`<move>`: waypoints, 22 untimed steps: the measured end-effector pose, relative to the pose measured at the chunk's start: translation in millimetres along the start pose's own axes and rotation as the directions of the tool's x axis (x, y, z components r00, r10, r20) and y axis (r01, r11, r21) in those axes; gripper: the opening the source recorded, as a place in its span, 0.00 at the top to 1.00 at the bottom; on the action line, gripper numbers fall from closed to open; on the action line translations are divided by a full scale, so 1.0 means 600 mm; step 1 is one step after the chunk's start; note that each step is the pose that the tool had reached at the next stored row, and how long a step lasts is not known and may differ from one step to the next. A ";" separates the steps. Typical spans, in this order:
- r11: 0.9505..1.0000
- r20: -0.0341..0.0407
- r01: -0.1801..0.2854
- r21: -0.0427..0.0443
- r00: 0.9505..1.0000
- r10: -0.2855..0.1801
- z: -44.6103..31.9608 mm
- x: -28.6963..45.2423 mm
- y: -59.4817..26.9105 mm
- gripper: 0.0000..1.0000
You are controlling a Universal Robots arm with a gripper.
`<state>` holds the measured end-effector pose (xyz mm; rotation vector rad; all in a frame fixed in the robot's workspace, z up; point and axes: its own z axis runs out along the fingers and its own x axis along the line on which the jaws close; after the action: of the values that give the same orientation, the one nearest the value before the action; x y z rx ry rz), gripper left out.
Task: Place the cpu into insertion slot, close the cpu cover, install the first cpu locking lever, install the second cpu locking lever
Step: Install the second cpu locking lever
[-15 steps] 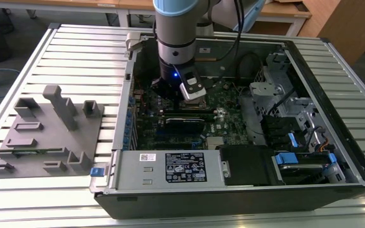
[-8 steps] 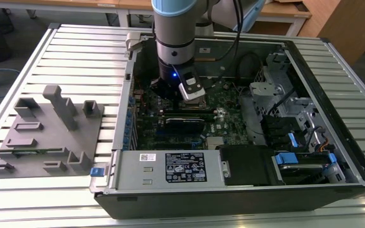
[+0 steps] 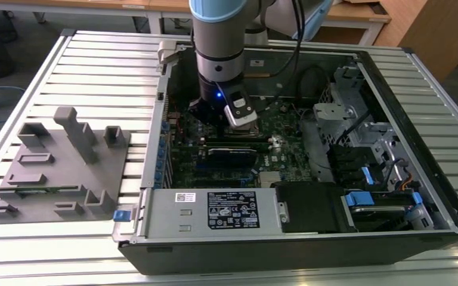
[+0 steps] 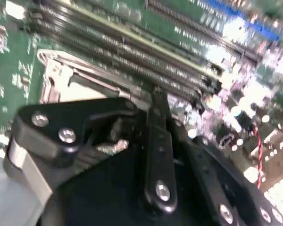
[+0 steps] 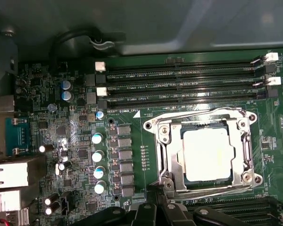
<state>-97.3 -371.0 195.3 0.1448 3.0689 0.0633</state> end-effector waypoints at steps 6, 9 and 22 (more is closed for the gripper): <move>1.000 0.001 0.000 0.000 1.000 0.000 -0.018 -0.001 0.001 0.89; 1.000 0.001 0.000 0.000 1.000 0.000 -0.028 -0.002 0.001 0.89; 1.000 0.001 0.000 0.000 1.000 0.000 -0.047 -0.003 0.002 0.89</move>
<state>-97.4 -371.0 223.9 0.1448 3.0683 0.0634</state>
